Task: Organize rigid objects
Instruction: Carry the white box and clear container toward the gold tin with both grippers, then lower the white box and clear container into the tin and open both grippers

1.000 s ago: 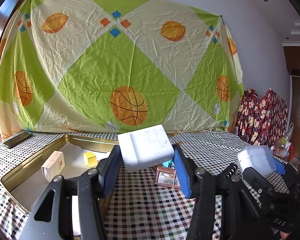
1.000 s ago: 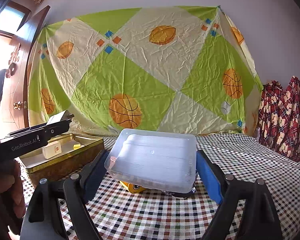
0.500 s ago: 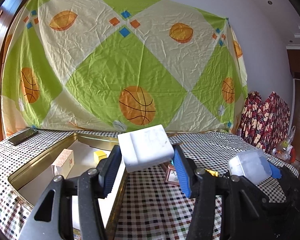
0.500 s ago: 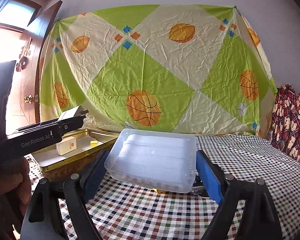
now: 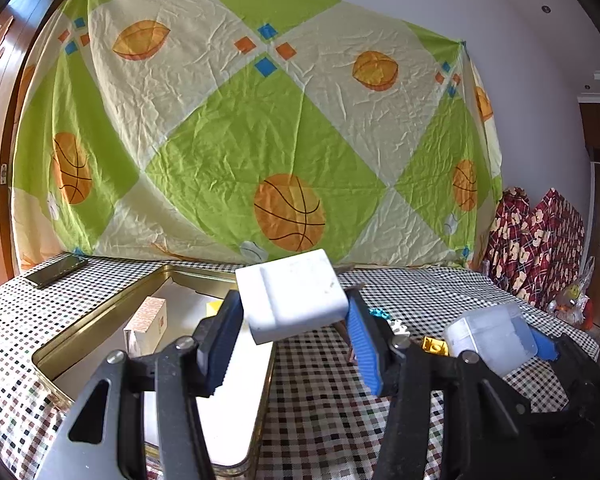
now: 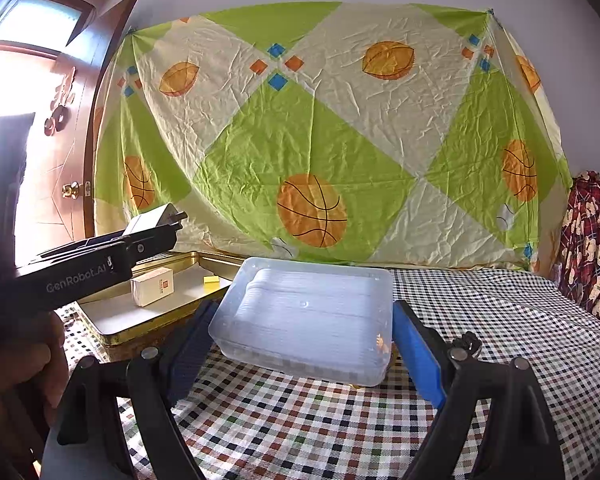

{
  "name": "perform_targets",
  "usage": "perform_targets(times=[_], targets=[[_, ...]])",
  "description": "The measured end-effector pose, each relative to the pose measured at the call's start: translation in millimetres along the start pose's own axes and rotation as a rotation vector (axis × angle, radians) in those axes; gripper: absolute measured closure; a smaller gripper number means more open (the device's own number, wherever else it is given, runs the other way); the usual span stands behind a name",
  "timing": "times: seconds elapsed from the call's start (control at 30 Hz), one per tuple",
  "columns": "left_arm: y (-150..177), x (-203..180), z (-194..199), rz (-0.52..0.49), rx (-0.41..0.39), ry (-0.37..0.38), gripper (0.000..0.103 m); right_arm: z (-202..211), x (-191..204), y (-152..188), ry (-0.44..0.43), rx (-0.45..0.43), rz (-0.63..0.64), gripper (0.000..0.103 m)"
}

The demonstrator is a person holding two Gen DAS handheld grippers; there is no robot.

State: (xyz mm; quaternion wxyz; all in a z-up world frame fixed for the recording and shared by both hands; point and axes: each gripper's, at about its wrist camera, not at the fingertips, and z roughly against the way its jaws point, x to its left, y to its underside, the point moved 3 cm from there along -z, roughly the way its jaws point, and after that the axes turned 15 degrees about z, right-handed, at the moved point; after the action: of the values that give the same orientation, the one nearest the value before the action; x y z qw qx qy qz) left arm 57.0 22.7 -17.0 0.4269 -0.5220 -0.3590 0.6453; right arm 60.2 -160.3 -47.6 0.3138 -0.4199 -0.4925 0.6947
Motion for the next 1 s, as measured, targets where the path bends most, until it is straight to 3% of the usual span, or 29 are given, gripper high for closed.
perform_targets(times=[1.0], targets=[[-15, 48, 11, 0.050, -0.018, -0.066, 0.051, -16, 45, -26, -0.113, -0.018, 0.036, 0.016]])
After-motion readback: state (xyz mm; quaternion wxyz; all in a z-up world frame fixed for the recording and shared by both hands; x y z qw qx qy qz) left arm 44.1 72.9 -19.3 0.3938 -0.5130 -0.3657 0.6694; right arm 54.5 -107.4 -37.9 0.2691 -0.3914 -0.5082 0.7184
